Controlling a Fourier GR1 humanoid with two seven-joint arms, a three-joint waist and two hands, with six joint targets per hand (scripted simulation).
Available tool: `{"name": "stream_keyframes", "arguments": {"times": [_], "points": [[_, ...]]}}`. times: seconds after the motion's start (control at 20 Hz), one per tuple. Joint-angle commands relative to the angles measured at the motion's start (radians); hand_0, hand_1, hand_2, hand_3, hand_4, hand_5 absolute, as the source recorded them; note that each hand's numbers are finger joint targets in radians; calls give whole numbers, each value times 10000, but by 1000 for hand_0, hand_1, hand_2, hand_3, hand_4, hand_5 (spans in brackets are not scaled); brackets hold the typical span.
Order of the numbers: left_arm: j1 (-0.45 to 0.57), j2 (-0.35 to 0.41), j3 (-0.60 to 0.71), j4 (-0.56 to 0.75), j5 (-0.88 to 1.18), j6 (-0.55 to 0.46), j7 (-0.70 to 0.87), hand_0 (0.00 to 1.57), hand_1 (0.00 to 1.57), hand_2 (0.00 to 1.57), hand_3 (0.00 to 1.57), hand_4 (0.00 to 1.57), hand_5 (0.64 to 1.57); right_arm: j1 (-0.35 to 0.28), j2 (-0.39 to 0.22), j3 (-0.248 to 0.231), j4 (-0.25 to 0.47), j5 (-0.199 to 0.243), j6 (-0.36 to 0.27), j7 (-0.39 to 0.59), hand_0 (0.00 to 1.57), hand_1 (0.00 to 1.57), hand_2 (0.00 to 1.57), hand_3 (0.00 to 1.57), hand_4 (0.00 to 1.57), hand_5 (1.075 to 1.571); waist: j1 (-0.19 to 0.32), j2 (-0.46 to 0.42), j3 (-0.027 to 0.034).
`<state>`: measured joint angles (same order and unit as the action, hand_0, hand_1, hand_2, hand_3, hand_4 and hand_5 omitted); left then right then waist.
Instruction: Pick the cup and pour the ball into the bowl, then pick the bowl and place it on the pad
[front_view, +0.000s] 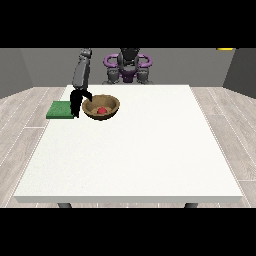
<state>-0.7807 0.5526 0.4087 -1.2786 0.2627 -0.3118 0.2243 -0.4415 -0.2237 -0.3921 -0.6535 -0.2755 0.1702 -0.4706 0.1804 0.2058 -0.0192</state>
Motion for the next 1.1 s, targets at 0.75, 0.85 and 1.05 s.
{"name": "stream_keyframes", "arguments": {"times": [0.75,0.85,1.05], "points": [[-115,699,478,-541,1146,-676,227,0,0,0,0,1028,1529,410,-376,-23,1233,779,-2768,469,1571,1571,1571,1571,944,1471,630,1129,179],[-119,690,548,-622,1242,-567,360,0,0,0,0,1071,1523,643,-778,-37,1179,831,-2747,470,1571,1571,1571,1566,903,1495,727,1204,182],[-164,871,672,-443,1344,-751,246,0,0,0,0,1143,1520,745,-1154,150,607,1022,-3356,742,1571,1571,1571,1365,960,1536,863,1205,154]]}}
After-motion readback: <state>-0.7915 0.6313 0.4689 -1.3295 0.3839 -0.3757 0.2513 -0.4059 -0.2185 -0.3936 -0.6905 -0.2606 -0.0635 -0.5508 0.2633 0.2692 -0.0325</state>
